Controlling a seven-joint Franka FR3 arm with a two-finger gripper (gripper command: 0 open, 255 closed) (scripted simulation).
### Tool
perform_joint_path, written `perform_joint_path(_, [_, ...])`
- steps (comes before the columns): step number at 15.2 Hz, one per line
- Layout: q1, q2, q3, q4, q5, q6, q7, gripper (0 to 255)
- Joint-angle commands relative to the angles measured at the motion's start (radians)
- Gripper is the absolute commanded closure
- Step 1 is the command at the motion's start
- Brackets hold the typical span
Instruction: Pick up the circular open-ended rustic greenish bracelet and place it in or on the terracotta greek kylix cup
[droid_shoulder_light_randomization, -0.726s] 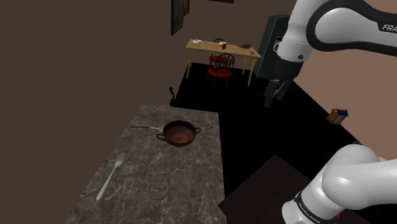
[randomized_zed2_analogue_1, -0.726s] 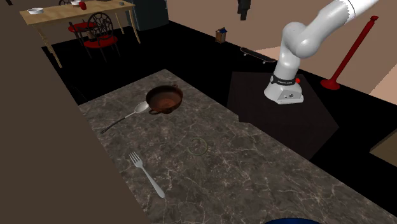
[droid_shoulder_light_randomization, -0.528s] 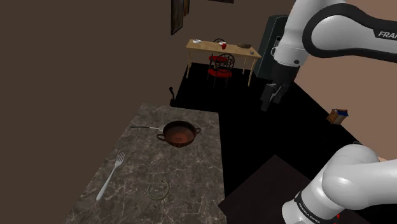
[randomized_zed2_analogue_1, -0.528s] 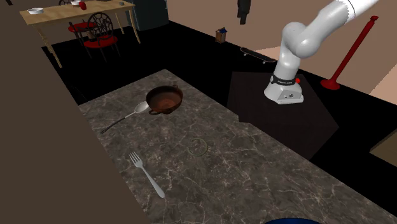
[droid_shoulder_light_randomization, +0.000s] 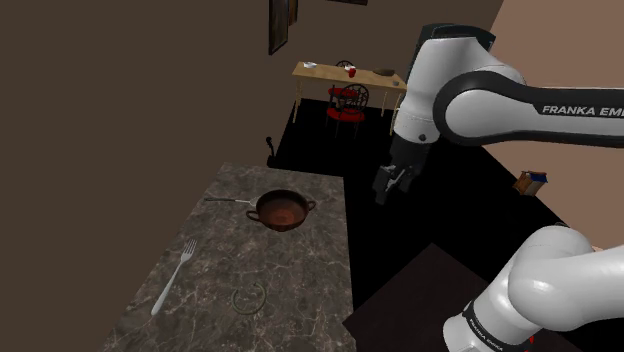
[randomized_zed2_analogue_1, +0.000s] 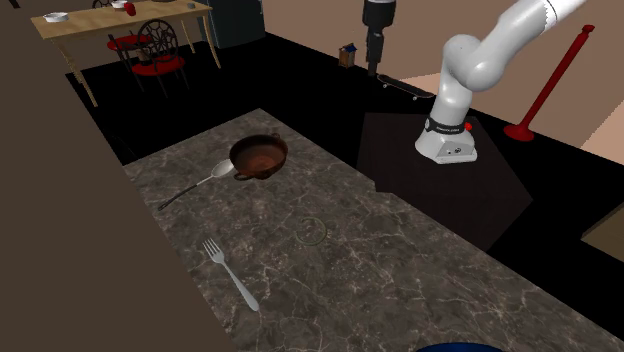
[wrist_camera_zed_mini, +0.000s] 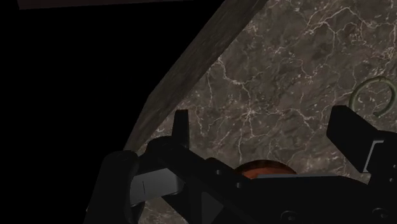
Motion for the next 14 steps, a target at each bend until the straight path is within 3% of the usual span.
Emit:
perform_joint_path(1, [0.008, 0.032, 0.041, -0.023, 0.024, 0.066, 0.045, 0])
perform_joint_path(8, [0.016, 0.209, 0.196, -0.054, 0.079, 0.302, 0.206, 0])
perform_joint_path(14, [-0.018, 0.429, 0.339, -0.017, 0.043, 0.505, 0.378, 0])
